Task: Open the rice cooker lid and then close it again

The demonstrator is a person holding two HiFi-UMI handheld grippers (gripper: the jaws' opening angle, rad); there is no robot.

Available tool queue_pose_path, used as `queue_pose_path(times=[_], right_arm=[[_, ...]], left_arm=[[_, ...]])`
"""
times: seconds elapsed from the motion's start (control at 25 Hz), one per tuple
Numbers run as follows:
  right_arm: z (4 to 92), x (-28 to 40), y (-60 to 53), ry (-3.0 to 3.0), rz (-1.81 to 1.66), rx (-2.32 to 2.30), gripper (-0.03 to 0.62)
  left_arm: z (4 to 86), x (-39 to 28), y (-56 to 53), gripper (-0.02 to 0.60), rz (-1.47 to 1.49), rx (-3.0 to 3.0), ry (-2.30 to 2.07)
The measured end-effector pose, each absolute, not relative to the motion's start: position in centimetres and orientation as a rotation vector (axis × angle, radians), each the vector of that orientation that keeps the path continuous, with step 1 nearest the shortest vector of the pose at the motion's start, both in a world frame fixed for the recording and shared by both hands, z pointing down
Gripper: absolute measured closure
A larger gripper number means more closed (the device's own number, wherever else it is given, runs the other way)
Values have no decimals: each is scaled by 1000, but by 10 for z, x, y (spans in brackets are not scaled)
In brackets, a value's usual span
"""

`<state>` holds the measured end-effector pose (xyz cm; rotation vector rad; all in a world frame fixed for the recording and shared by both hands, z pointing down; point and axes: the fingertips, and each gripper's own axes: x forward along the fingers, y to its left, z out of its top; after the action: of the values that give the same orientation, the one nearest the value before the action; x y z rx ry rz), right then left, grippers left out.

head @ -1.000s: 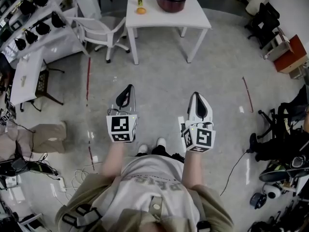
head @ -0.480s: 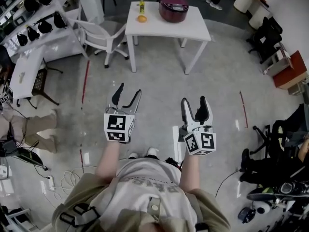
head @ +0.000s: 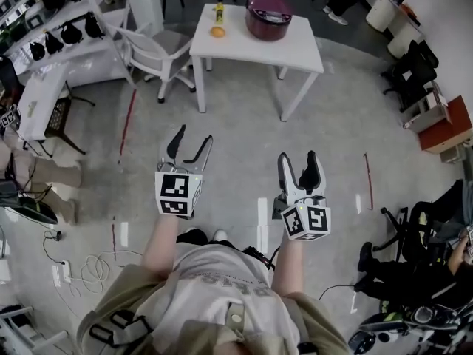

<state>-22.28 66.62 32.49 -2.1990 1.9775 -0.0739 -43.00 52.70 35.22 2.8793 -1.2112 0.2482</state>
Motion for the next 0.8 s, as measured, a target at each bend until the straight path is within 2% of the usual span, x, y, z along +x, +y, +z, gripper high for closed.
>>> queue_pose_path(times=[0.44, 0.8], right_arm=[[347, -217, 617, 1990, -158, -2185, 266], [352, -200, 540, 1968, -177, -2217, 256]], left_arm=[[374, -429, 487, 295, 358, 2863, -1239], [377, -400, 399, 295, 319, 2874, -1166]])
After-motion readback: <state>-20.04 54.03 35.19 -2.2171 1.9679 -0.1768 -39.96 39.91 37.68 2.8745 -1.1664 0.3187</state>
